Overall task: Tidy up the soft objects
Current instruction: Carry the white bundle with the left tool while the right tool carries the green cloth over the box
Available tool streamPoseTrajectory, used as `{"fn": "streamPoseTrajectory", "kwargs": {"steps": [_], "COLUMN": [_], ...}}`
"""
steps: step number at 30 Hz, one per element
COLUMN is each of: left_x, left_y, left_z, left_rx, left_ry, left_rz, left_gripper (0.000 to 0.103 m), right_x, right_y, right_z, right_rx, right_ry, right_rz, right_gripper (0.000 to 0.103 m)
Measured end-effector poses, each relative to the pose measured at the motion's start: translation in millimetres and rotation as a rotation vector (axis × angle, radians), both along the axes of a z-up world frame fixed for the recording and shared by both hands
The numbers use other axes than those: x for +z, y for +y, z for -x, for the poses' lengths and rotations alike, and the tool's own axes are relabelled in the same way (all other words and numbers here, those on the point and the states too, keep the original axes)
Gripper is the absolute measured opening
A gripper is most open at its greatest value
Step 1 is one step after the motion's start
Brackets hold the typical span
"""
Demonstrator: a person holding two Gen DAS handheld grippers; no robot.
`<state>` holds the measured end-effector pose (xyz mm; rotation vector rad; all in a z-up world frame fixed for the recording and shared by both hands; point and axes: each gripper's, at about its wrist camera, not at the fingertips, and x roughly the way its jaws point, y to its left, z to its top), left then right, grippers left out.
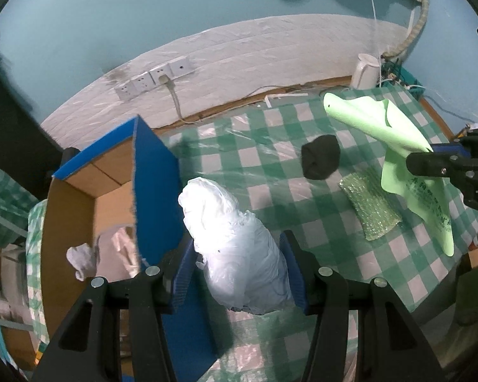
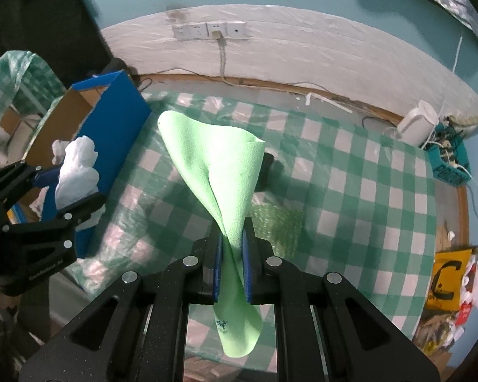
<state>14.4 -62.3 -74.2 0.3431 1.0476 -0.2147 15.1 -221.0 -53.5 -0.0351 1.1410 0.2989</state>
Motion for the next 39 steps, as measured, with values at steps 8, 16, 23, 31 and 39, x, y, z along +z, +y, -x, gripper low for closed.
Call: {"fn": "streamPoseTrajectory", "kwargs": {"steps": [8, 16, 23, 31, 39], "left_x": [14, 23, 30, 33, 34], "left_y": [19, 42, 68, 102, 143], "left_z": [0, 0, 2, 3, 7], "left_rx": [0.032, 0.071, 0.117, 0.179, 0.256], "left_ry": [-0.034, -0.055, -0.075, -0.087, -0.087], "left_rz": [0.003, 0.013, 0.005, 0.005, 0.015], "left_gripper": [0.054, 0.054, 0.054, 0.054, 0.054], "right_x": [13, 28, 37, 46, 48], "right_y": [24, 54, 88, 133, 183], "right_z": [-6, -12, -17, -22, -27], "right_rx": [0.044, 0.095, 0.154, 0.227, 0.296], "right_ry": [-0.019, -0.048, -0.061, -0.074, -0.073], "right_rz": [-0.003, -0.012, -0.016, -0.018, -0.03], "right_gripper": [0.01, 0.01, 0.01, 0.01, 0.01]}}
